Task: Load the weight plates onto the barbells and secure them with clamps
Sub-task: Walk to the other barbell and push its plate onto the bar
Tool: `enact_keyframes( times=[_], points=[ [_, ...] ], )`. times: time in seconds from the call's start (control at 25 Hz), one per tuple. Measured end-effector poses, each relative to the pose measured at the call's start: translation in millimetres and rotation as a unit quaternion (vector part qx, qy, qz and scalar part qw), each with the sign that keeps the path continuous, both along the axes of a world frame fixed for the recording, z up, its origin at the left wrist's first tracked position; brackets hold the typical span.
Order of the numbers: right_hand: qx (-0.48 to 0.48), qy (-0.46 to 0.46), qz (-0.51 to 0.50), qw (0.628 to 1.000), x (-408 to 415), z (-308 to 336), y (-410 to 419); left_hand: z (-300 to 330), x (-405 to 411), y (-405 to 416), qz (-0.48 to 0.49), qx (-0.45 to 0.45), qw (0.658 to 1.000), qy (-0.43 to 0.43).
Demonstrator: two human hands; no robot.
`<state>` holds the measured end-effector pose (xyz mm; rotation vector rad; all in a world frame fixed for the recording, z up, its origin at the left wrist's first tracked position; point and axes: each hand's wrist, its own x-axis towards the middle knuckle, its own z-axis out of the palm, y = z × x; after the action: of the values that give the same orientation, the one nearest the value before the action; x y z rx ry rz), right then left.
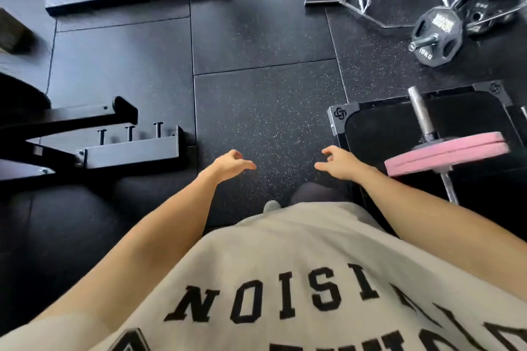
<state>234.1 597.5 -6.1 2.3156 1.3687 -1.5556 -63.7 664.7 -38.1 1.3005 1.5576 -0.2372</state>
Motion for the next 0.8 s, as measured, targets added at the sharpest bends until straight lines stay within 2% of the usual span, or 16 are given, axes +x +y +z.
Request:
enact_keyframes(
  times=[0.32, 0.6, 0.8],
  points=[
    [-0.029, 0.003, 0.035, 0.999, 45, -31, 253, -9, 32, 226, 0.036, 0.001, 0.999, 0.006],
    [-0.021, -0.008, 0.117, 0.993, 65, -9, 496, 16, 45, 413, 0.112, 0.027, 0.993, 0.013],
    [-0.030, -0.010, 0.167, 0.985, 55, -13, 648, 10, 35, 539, 0.169, 0.040, 0.985, 0.013]
  ],
)
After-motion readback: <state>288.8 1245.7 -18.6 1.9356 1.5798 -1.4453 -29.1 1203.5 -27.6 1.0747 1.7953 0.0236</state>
